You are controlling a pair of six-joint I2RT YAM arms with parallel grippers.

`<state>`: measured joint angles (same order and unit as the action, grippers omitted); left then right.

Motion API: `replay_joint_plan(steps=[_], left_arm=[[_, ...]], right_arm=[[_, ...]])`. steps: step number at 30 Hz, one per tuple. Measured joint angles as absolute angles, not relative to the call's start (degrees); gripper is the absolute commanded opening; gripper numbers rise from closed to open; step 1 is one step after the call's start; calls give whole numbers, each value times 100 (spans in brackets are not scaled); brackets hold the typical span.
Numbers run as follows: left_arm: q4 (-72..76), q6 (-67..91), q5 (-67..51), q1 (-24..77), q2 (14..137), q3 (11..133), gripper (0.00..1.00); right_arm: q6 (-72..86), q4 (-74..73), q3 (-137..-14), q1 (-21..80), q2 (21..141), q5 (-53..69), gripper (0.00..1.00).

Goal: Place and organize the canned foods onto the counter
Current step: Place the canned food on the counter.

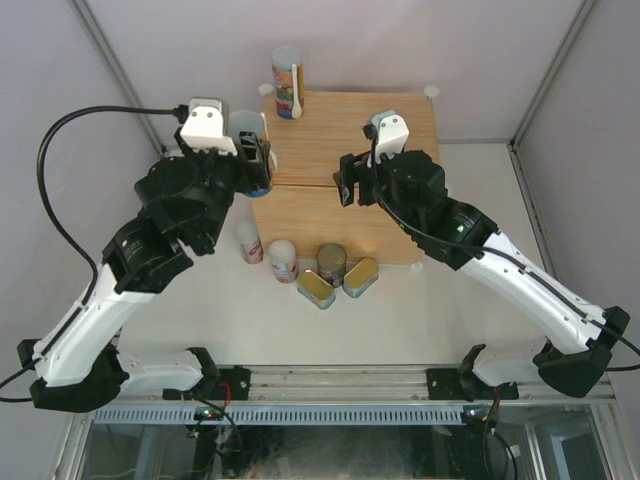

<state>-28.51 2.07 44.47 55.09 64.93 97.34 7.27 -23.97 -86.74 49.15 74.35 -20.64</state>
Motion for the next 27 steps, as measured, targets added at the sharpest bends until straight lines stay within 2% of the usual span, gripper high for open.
replay_joint_plan(steps=[14, 27], left_arm=[[-3107, 788, 2827, 4086, 7524, 10136, 0], [-3146, 1059, 2025, 3481, 8239, 10669, 0]], right_arm=[[792, -1949, -9111, 4047, 7900, -1787, 67], [919, -1723, -9319, 3699, 8136, -1573, 67]])
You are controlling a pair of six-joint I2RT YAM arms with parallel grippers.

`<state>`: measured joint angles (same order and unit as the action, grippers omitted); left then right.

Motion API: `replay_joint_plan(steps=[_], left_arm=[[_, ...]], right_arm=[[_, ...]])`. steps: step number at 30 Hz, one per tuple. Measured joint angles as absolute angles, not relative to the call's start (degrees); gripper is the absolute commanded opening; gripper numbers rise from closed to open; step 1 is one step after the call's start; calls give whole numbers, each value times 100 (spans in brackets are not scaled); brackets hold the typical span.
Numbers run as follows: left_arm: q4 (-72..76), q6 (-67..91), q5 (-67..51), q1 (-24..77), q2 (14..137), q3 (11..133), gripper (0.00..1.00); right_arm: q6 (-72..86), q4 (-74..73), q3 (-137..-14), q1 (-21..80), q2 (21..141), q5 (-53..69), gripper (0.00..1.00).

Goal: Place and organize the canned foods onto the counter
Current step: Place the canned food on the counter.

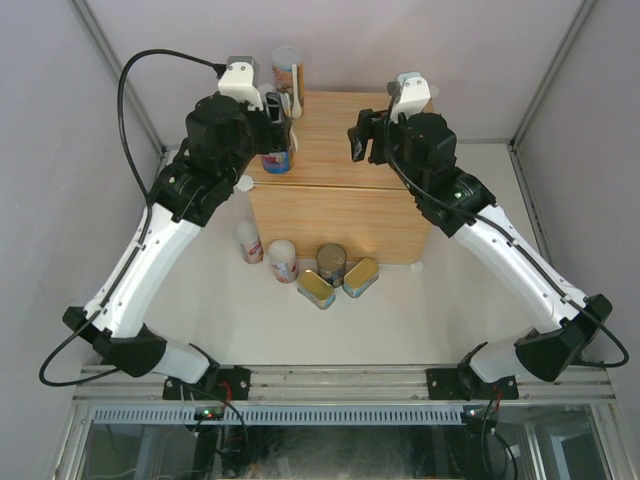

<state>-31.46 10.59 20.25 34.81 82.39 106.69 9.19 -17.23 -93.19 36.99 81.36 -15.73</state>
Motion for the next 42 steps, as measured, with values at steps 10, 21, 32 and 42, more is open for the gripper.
replay_joint_plan(steps=[10, 21, 32, 42], left_arm=[[-2646, 1096, 1813, 3330, 8252, 10468, 0], [-2287, 985, 1732, 3251, 8305, 10180, 0], [-1940, 834, 1730, 3190, 8447, 9926, 0], [-1439, 637, 1763, 3186, 8436, 9629, 0]], right_arm=[[1004, -1643, -9319, 3610, 8138, -1461, 67], [1031, -1638, -9319, 3570, 8138, -1420, 67], [1048, -1636, -9319, 3533, 8138, -1380, 67], [1052, -1638, -9319, 3533, 8138, -1341, 67]])
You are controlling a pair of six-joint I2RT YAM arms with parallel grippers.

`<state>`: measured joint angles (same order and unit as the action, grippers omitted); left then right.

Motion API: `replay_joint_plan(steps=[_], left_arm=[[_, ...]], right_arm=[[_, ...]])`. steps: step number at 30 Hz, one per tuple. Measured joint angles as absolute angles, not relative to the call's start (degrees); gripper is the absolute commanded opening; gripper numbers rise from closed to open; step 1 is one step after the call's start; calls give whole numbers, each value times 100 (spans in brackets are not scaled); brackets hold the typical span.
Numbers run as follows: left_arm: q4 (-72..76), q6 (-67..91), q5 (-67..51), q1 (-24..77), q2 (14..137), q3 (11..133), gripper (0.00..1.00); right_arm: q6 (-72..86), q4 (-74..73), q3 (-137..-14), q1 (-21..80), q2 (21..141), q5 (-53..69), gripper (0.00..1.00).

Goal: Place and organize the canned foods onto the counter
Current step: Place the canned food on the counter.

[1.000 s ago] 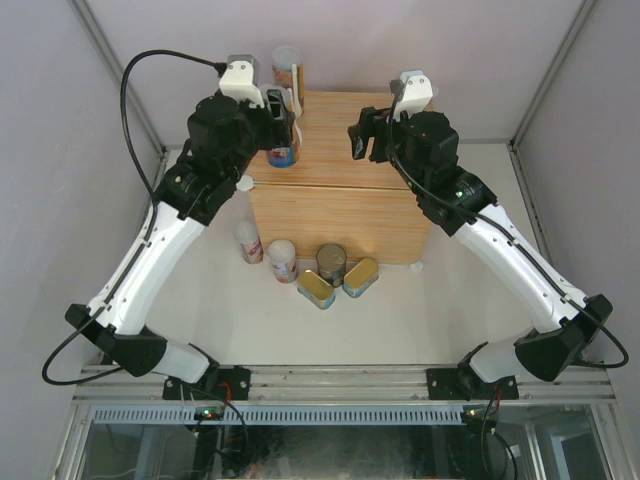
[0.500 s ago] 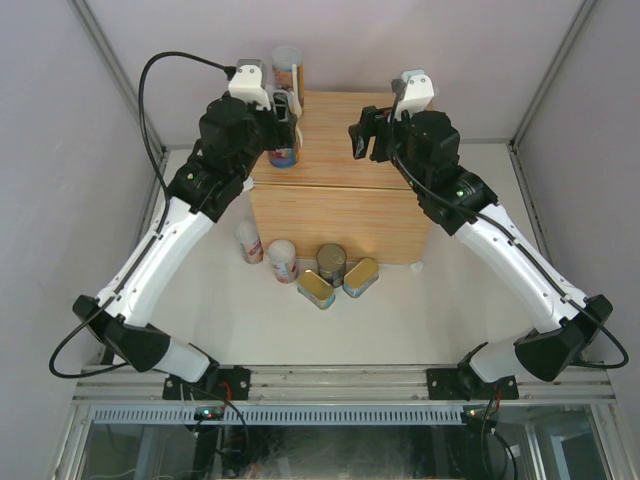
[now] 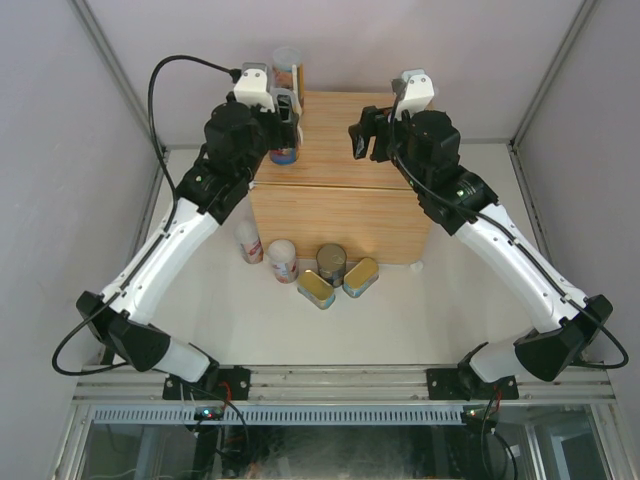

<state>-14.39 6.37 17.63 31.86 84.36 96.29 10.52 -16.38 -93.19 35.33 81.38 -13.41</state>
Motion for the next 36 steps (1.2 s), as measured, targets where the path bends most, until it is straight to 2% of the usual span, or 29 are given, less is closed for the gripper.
replay_joint_plan(steps=[3, 6, 12, 20, 25, 36], left_arm=[[-1306, 637, 1782, 3183, 8409, 9533, 1], [-1227, 639, 1789, 3186, 8346, 9437, 10], [-1118, 652, 1852, 3186, 8278, 9314, 45], [-1081, 692, 1977, 3183, 8130, 9168, 78], [-963, 694, 1997, 3183, 8042, 9164, 86], [-775, 705, 2043, 3183, 7894, 9164, 91]], right_arm=[[1052, -1636, -9319, 3533, 8138, -1337, 67], [1055, -1638, -9319, 3533, 8138, -1337, 67], [1052, -1638, -9319, 3540, 8138, -1339, 67], [1052, -1640, -9319, 3583, 8138, -1339, 67], [1052, -1643, -9319, 3614, 8138, -1341, 67], [1050, -1645, -9343, 3647, 8138, -1343, 67]])
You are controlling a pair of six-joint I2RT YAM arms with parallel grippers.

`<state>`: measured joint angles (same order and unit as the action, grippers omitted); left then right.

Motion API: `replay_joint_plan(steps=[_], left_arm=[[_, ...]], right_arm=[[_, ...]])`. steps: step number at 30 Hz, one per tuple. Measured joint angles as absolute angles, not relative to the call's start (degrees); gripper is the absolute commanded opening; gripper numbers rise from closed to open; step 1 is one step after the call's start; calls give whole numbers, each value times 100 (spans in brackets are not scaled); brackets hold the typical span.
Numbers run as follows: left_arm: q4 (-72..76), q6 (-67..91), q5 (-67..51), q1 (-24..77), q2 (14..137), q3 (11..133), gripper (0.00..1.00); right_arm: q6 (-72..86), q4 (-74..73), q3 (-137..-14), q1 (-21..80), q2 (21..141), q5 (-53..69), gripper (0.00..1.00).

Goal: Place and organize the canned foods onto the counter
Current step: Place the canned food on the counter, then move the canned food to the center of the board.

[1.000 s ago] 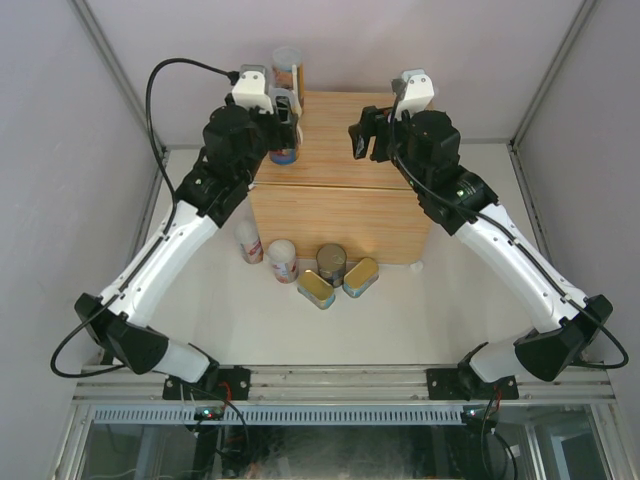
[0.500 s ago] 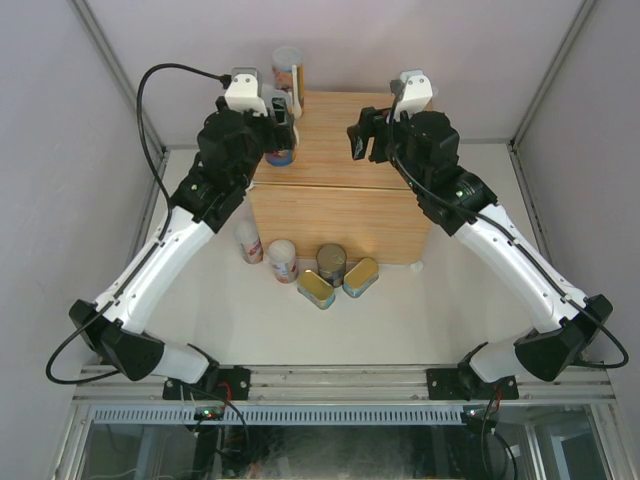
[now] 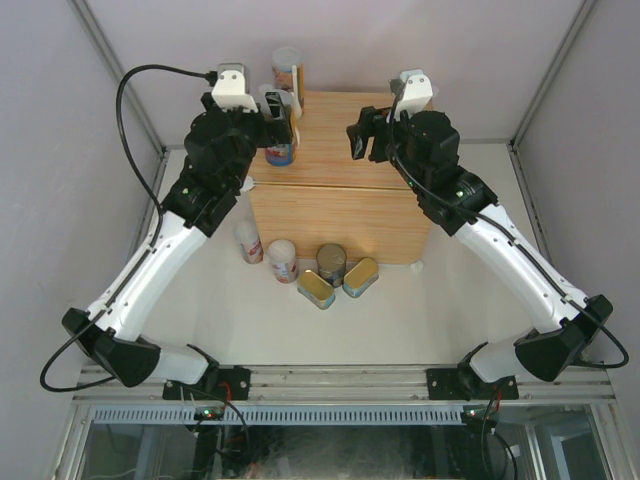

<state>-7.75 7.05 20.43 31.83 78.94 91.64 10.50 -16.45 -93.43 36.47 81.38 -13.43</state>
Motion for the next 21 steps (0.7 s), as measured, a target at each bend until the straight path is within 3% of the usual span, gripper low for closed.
replay_joint_plan(steps=[3, 21], left_arm=[[-777, 768, 2036, 3179, 7854, 9164, 100], [-602, 1308, 2121, 3201, 6370, 8626, 99]], right_arm=[[1050, -1647, -9349, 3649, 8138, -1345, 67], [1022, -1660, -9450, 3780, 8138, -1461, 67]])
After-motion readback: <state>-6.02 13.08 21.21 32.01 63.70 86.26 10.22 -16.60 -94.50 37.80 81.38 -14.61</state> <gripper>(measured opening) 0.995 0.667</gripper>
